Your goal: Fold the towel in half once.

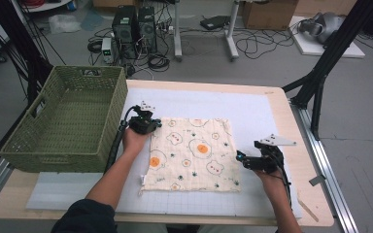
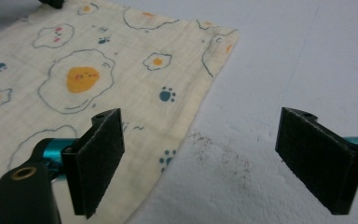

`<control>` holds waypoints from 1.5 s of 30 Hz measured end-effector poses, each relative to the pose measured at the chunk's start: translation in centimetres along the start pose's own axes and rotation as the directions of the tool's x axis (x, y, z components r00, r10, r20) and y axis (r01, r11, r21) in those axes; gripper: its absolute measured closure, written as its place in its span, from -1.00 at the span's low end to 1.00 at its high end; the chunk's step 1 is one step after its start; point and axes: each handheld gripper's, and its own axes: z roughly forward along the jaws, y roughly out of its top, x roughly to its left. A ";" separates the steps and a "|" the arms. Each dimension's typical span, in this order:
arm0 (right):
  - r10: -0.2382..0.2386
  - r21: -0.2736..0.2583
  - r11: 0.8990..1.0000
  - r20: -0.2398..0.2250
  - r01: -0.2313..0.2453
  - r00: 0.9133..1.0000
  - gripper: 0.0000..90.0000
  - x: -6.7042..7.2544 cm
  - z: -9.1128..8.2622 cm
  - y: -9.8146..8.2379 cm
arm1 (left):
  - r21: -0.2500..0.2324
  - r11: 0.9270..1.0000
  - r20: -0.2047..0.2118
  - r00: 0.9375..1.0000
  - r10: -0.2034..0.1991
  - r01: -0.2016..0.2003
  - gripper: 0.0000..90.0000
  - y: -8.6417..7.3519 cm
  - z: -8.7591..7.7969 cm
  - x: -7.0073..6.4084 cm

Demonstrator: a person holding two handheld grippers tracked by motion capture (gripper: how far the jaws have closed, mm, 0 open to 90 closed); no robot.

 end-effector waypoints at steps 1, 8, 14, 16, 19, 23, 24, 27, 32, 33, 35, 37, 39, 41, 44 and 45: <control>0.000 0.017 1.000 0.007 0.000 1.000 -0.72 -0.1 0.4 0.3 | -0.004 1.000 0.001 1.000 -0.006 0.006 0.92 0.0 -0.1 0.0; -0.009 0.071 0.997 0.004 0.008 1.000 -0.74 -0.9 3.5 2.8 | -0.020 1.000 0.015 1.000 -0.023 0.023 0.92 0.2 -0.6 0.1; -0.026 0.147 0.989 -0.011 0.027 1.000 -0.75 -1.3 7.0 4.5 | -0.021 0.999 0.018 0.999 -0.035 0.036 0.91 0.3 -0.8 0.2; -0.024 0.164 0.986 -0.002 0.024 1.000 -0.75 -1.3 8.2 5.0 | -0.019 0.999 0.015 0.999 -0.033 0.034 0.91 0.2 -0.8 0.2; -0.020 0.184 0.983 -0.004 0.021 1.000 -0.75 -1.3 9.8 5.4 | -0.019 0.999 0.018 0.999 -0.038 0.039 0.91 0.2 -0.7 0.3; -0.021 0.208 0.978 0.014 0.018 1.000 -0.73 -1.4 11.4 5.6 | -0.020 0.999 0.026 0.999 -0.038 0.039 0.91 0.2 -0.8 0.3; -0.023 0.209 0.978 0.023 0.018 0.999 -0.72 -1.4 11.6 5.7 | -0.021 0.999 0.027 0.999 -0.038 0.038 0.91 0.2 -0.8 0.4; -0.038 0.193 0.981 0.028 0.032 0.999 -0.52 -1.4 11.9 6.2 | -0.021 0.999 0.031 0.998 -0.046 0.047 0.91 0.1 -0.7 0.6; -0.059 0.217 0.975 0.021 0.053 0.998 -0.15 -1.0 12.8 7.1 | -0.016 0.999 0.036 0.998 -0.044 0.045 0.91 0.0 -0.6 0.7; -0.079 0.216 0.974 0.011 0.075 0.997 -0.02 -0.7 12.8 7.2 | -0.017 0.999 0.036 0.998 -0.046 0.047 0.91 0.0 -0.6 0.7; -0.107 0.215 0.971 0.009 0.103 0.994 0.15 -0.4 12.9 7.3 | -0.018 0.999 0.034 0.998 -0.051 0.052 0.92 0.0 -0.7 0.8; -0.081 0.218 0.973 0.008 0.078 0.997 0.25 -0.3 12.8 7.3 | -0.024 0.999 0.029 0.999 -0.045 0.045 0.92 0.0 -0.8 0.8; -0.067 0.223 0.973 0.006 0.064 0.998 0.56 -0.3 12.6 7.4 | -0.047 0.998 0.023 0.999 -0.032 0.033 0.92 0.2 -1.0 0.6; -0.071 0.228 0.971 -0.006 0.071 0.997 0.77 -0.4 12.5 7.4 | -0.062 0.998 0.016 0.999 -0.028 0.029 0.92 0.4 -1.1 0.5; -0.089 0.231 0.969 -0.009 0.088 0.996 0.86 -0.3 12.5 7.5 | -0.078 0.996 0.005 0.999 -0.037 0.037 0.92 0.6 -1.3 0.4; -0.102 0.231 0.968 -0.005 0.101 0.995 0.88 -0.2 12.5 7.5 | -0.090 0.995 -0.001 0.999 -0.042 0.042 0.93 0.7 -1.4 0.5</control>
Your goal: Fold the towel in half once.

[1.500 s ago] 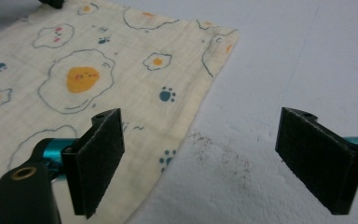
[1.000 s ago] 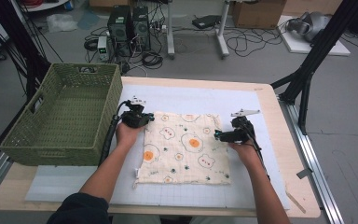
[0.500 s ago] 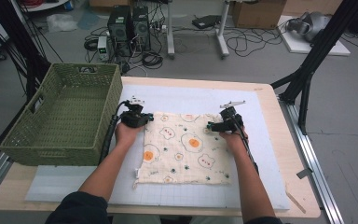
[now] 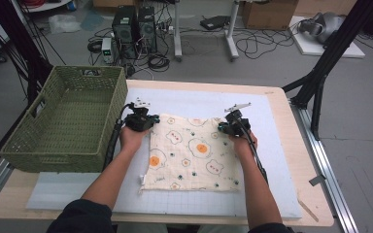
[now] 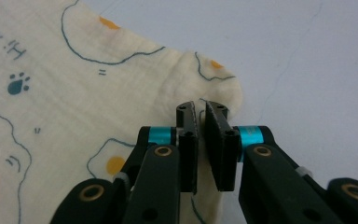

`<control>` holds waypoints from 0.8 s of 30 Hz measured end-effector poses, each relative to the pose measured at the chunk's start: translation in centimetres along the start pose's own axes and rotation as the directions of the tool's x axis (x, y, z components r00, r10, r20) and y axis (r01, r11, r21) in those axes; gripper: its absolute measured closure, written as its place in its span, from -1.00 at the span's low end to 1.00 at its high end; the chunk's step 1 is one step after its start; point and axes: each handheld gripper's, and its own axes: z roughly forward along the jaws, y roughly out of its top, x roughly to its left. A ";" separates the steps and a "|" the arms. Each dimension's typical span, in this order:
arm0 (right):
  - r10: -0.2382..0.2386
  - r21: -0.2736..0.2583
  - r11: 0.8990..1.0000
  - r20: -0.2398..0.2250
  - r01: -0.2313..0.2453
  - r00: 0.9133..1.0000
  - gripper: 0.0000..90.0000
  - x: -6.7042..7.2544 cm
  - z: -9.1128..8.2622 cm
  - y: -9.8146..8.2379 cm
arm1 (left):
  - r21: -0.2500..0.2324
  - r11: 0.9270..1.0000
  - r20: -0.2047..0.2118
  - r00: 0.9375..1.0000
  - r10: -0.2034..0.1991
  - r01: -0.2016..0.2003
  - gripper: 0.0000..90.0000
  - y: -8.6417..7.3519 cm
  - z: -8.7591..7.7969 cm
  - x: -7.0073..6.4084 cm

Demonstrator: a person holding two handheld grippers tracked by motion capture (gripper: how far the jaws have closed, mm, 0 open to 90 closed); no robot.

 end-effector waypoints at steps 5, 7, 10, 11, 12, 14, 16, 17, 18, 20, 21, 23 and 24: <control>-0.015 -0.085 0.996 0.049 0.019 0.999 0.88 0.0 -1.1 0.4 | -0.080 0.996 -0.011 0.999 -0.032 0.031 0.93 0.7 -0.7 -0.2; -0.011 -0.117 0.993 0.054 0.017 0.998 0.88 0.0 -1.6 0.6 | -0.088 0.996 -0.001 1.000 -0.030 0.030 0.93 0.9 -1.0 -0.2; -0.008 -0.129 0.992 0.032 0.012 0.999 0.88 0.1 -2.4 0.6 | -0.094 0.995 0.015 1.000 -0.012 0.013 0.93 1.0 -1.8 -0.4; -0.015 -0.133 0.991 0.032 0.019 0.999 0.88 0.2 -2.7 0.6 | -0.101 0.995 0.020 1.000 0.003 -0.001 0.93 1.1 -2.1 -0.5; -0.026 -0.140 0.990 0.031 0.030 0.999 0.88 0.3 -3.0 0.7 | -0.108 0.994 0.027 0.999 0.018 -0.015 0.93 1.2 -2.3 -0.7; -0.031 -0.151 0.988 0.022 0.034 0.999 0.88 0.4 -3.6 0.7 | -0.112 0.992 0.026 0.998 0.064 -0.061 0.93 1.4 -2.9 -1.1; -0.036 -0.164 0.986 0.015 0.038 0.999 0.87 0.5 -4.1 0.6 | -0.120 0.990 0.040 0.996 0.078 -0.073 0.92 1.6 -3.4 -1.5; -0.036 -0.167 0.985 0.007 0.037 0.999 0.87 0.6 -4.2 0.5 | -0.120 0.990 0.043 0.996 0.084 -0.078 0.92 1.7 -3.5 -1.6; -0.039 -0.167 0.985 0.007 0.039 0.999 0.87 0.7 -4.4 0.4 | -0.120 0.989 0.044 0.995 0.090 -0.084 0.92 1.7 -3.7 -1.8; -0.046 -0.172 0.984 0.003 0.046 0.999 0.87 0.8 -4.7 0.0 | -0.125 0.989 0.046 0.995 0.090 -0.084 0.92 1.6 -4.0 -1.9; -0.044 -0.175 0.984 0.000 0.043 0.999 0.87 0.9 -4.8 -0.2 | -0.140 0.987 0.046 0.996 0.082 -0.074 0.92 1.4 -4.2 -2.0; -0.044 -0.180 0.983 -0.005 0.043 0.999 0.87 0.9 -5.0 -0.7 | -0.143 0.988 0.053 0.996 0.072 -0.064 0.92 0.6 -4.4 -2.2; -0.040 -0.182 0.983 -0.009 0.038 0.999 0.87 1.0 -5.1 -1.0 | -0.135 0.989 0.056 0.996 0.072 -0.064 0.93 0.2 -4.4 -2.3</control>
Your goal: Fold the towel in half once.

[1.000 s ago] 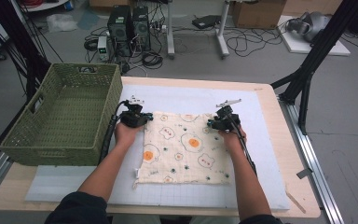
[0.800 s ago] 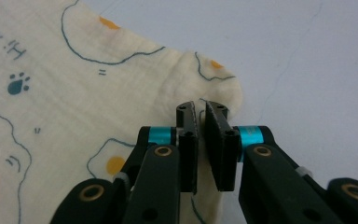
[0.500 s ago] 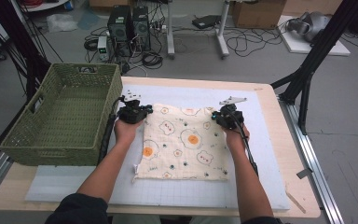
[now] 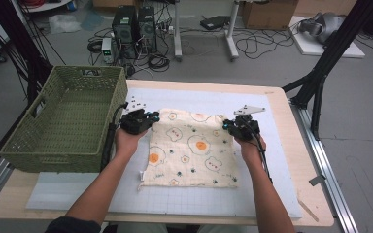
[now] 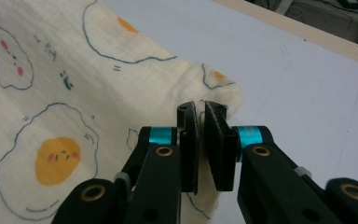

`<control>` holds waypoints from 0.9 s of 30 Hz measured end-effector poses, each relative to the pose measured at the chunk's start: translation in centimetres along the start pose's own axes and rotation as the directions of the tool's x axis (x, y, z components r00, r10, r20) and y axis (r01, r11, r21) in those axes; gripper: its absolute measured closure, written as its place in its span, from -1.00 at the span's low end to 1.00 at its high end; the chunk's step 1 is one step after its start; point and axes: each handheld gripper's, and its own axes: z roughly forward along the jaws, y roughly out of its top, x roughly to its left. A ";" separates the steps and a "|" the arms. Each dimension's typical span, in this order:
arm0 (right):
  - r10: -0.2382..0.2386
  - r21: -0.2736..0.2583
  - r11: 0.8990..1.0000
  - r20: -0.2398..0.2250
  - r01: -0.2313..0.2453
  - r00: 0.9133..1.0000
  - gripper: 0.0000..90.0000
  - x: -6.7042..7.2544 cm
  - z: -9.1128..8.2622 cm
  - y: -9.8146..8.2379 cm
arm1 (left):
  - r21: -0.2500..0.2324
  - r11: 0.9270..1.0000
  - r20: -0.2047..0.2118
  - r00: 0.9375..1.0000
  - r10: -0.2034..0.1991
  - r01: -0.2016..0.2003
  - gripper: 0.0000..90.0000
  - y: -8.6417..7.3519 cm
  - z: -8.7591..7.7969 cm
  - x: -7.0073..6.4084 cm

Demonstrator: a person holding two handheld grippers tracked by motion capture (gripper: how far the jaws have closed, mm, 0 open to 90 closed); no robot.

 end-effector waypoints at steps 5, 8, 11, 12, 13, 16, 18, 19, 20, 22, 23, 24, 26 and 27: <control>0.001 0.011 1.000 -0.017 -0.001 1.000 0.85 0.3 -0.6 -0.7 | -0.009 1.000 0.016 1.000 -0.025 0.025 0.92 -1.3 -0.9 -0.4; -0.020 -0.004 1.000 -0.022 0.020 1.000 0.85 0.9 -1.0 -0.5 | -0.005 1.000 0.030 0.999 -0.031 0.031 0.92 -1.8 -1.3 -0.5; -0.055 0.002 0.998 -0.024 0.055 0.998 0.84 1.5 -1.4 -0.3 | 0.012 0.999 0.041 0.999 -0.030 0.030 0.92 -2.1 -1.8 -0.5; -0.065 -0.011 0.998 -0.017 0.065 0.998 0.84 1.7 -1.7 -0.4 | 0.000 0.999 0.041 0.999 -0.034 0.034 0.92 -2.2 -2.1 -0.6; -0.069 -0.030 0.997 -0.016 0.068 0.998 0.84 1.9 -2.0 -0.6 | -0.001 0.999 0.048 0.998 -0.034 0.034 0.92 -2.3 -2.3 -0.7; -0.076 -0.038 0.996 -0.025 0.075 0.997 0.84 2.3 -2.5 -1.5 | 0.006 1.000 0.061 0.998 -0.015 0.015 0.92 -2.9 -2.9 -1.3; -0.067 -0.042 0.997 -0.036 0.065 0.997 0.84 2.7 -2.9 -2.3 | 0.007 1.000 0.072 0.997 -0.017 0.017 0.92 -3.4 -3.3 -1.6; -0.069 -0.048 0.997 -0.038 0.067 0.997 0.84 2.8 -3.1 -2.7 | 0.007 1.000 0.077 0.997 -0.021 0.020 0.92 -3.6 -3.4 -1.8; -0.072 -0.049 0.996 -0.041 0.070 0.997 0.83 2.9 -3.3 -2.9 | 0.006 1.000 0.080 0.997 -0.022 0.022 0.92 -3.8 -3.6 -1.9; -0.074 -0.062 0.996 -0.049 0.071 0.996 0.82 3.2 -3.8 -3.5 | 0.004 1.000 0.090 0.996 -0.024 0.024 0.92 -4.1 -3.9 -2.1; -0.072 -0.064 0.996 -0.051 0.069 0.996 0.82 3.3 -4.1 -3.8 | 0.001 1.000 0.095 0.995 -0.021 0.021 0.92 -4.3 -4.1 -2.2; -0.074 -0.065 0.995 -0.054 0.071 0.996 0.83 3.4 -4.3 -4.1 | 0.007 1.000 0.101 0.995 -0.018 0.017 0.92 -4.4 -4.2 -2.4; -0.071 -0.071 0.995 -0.055 0.068 0.996 0.83 3.7 -4.8 -4.8 | 0.008 1.000 0.112 0.994 -0.022 0.021 0.92 -4.8 -4.4 -2.7; -0.072 -0.072 0.995 -0.056 0.068 0.996 0.83 3.8 -5.0 -5.2 | 0.014 1.000 0.116 0.993 -0.018 0.017 0.92 -5.0 -4.5 -2.8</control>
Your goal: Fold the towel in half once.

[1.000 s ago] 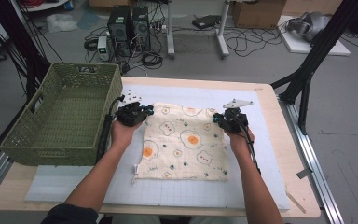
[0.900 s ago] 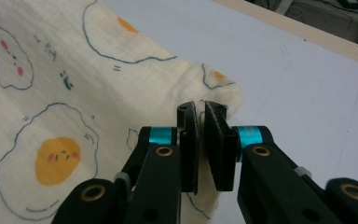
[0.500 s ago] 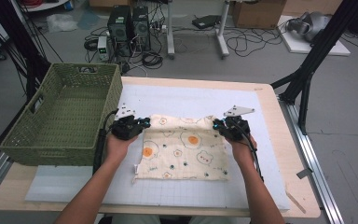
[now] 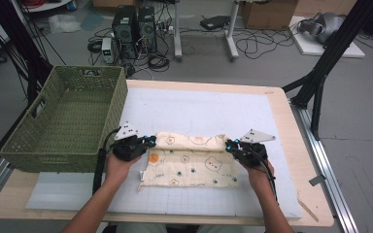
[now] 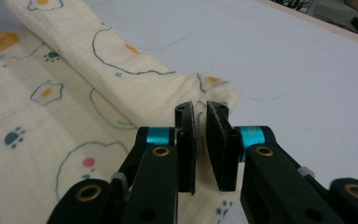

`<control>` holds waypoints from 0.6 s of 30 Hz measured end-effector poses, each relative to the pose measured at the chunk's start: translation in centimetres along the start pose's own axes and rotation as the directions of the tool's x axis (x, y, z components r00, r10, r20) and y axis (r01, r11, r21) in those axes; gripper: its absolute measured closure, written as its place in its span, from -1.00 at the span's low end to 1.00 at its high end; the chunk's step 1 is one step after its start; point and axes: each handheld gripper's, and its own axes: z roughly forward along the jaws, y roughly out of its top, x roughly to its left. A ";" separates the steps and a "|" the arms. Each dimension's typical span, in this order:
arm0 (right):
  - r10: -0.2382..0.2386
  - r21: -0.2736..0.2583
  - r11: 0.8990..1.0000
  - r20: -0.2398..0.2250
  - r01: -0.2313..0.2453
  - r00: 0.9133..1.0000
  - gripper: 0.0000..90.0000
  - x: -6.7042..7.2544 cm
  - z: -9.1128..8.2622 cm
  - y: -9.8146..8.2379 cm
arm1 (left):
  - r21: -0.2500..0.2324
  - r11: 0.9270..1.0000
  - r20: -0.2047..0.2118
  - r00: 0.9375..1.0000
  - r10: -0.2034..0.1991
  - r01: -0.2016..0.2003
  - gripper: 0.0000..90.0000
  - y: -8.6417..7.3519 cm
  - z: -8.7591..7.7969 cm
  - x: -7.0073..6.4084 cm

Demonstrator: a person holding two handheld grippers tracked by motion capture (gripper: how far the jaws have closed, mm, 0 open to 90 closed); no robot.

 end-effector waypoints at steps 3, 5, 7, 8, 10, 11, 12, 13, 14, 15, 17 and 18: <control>0.004 0.008 1.000 -0.005 -0.004 1.000 0.83 0.3 -0.4 -0.9 | 0.008 1.000 0.005 1.000 0.005 -0.005 0.92 -0.6 -0.2 -0.4; 0.014 0.012 1.000 -0.006 -0.014 1.000 0.83 0.5 -0.6 -1.5 | 0.006 1.000 0.009 1.000 0.003 -0.003 0.92 -0.9 -0.4 -0.5; 0.020 0.008 1.000 -0.013 -0.020 1.000 0.85 0.6 -0.8 -2.0 | 0.011 1.000 0.012 1.000 0.000 0.000 0.92 -1.1 -0.5 -0.7; 0.021 0.013 1.000 -0.018 -0.021 1.000 0.86 0.6 -0.8 -2.1 | 0.018 1.000 0.014 1.000 0.004 -0.004 0.92 -1.3 -0.6 -0.7; 0.013 0.015 1.000 -0.022 -0.013 1.000 0.88 0.7 -1.0 -2.3 | 0.025 1.000 0.020 1.000 0.006 -0.006 0.92 -1.5 -0.7 -0.9; 0.012 0.012 1.000 -0.030 -0.012 0.999 0.88 0.8 -1.2 -2.3 | 0.028 1.000 0.021 1.000 0.011 -0.011 0.92 -1.7 -0.8 -1.0; 0.009 0.009 1.000 -0.034 -0.009 0.999 0.89 0.9 -1.4 -2.3 | 0.031 0.999 0.024 1.000 0.016 -0.017 0.92 -1.8 -1.0 -1.1; 0.009 0.003 1.000 -0.039 -0.009 0.999 0.90 1.0 -1.6 -2.3 | 0.033 0.999 0.024 0.999 0.022 -0.023 0.92 -1.9 -1.1 -1.2; 0.009 0.004 1.000 -0.045 -0.009 0.999 0.90 1.1 -1.7 -2.4 | 0.035 0.999 0.029 0.999 0.025 -0.026 0.92 -2.0 -1.3 -1.3; 0.008 0.006 1.000 -0.049 -0.007 0.999 0.90 1.2 -1.9 -2.5 | 0.035 0.999 0.030 0.999 0.027 -0.028 0.92 -2.1 -1.4 -1.4; 0.002 0.007 1.000 -0.059 -0.002 0.998 0.91 1.5 -2.2 -2.7 | 0.038 0.999 0.038 0.999 0.031 -0.033 0.92 -2.3 -1.7 -1.5; -0.003 0.006 1.000 -0.065 0.004 0.998 0.91 1.5 -2.3 -2.9 | 0.038 0.999 0.044 0.998 0.033 -0.035 0.92 -2.4 -1.8 -1.6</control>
